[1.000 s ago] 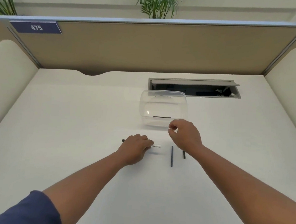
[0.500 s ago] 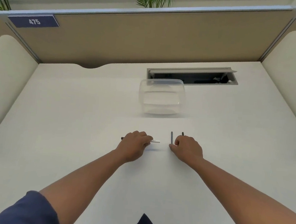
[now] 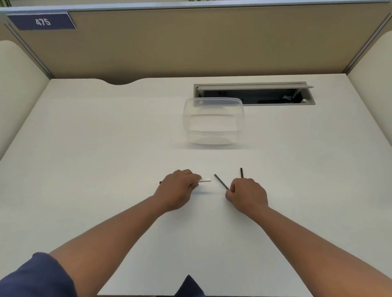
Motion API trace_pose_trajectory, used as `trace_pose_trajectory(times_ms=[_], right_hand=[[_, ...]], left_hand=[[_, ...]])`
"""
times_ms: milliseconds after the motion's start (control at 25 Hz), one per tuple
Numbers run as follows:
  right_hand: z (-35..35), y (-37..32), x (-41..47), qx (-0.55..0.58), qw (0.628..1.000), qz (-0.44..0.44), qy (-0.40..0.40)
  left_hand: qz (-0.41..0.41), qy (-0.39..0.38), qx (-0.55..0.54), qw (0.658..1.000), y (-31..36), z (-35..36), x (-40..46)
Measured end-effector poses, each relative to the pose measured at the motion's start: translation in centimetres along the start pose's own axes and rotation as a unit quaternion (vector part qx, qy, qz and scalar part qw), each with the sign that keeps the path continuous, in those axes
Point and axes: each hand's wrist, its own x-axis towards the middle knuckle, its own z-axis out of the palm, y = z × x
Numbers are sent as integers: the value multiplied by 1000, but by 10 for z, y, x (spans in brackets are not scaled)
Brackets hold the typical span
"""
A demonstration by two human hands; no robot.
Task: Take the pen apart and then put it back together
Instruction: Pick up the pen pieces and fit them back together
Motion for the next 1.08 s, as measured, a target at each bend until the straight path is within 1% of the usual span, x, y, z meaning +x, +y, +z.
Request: trace_pose_trajectory(times_ms=[80,160,320,440,520,640,880,1080], right_hand=[[-3,3,-2,58,998,2,5],[-7,4,-4,161,987,-2,4],[-13,2,-9,352,936,3,-4],[-22,1,-11,441,897,6,-23],[-30,0,-10,455,890,-9,-37],[-38,0,-9,453,890,-29,-47],[-39,4,-11,442,894,-39,-58],[-40,4,-11,430,900,-45,-59]], left_hand=[[-5,0,-7,1000,1,-2,0],[-14,1,-16,1000,0,-4,1],[-42,6,-61,997,-1,-9,2],[-59,10,-73,996,-3,-11,3],[-63,14,-74,995,-4,-12,3],[-71,21,-88,993,-5,-13,3],[-72,27,-105,992,-4,-13,2],[-46,28,-82,995,-4,-16,1]])
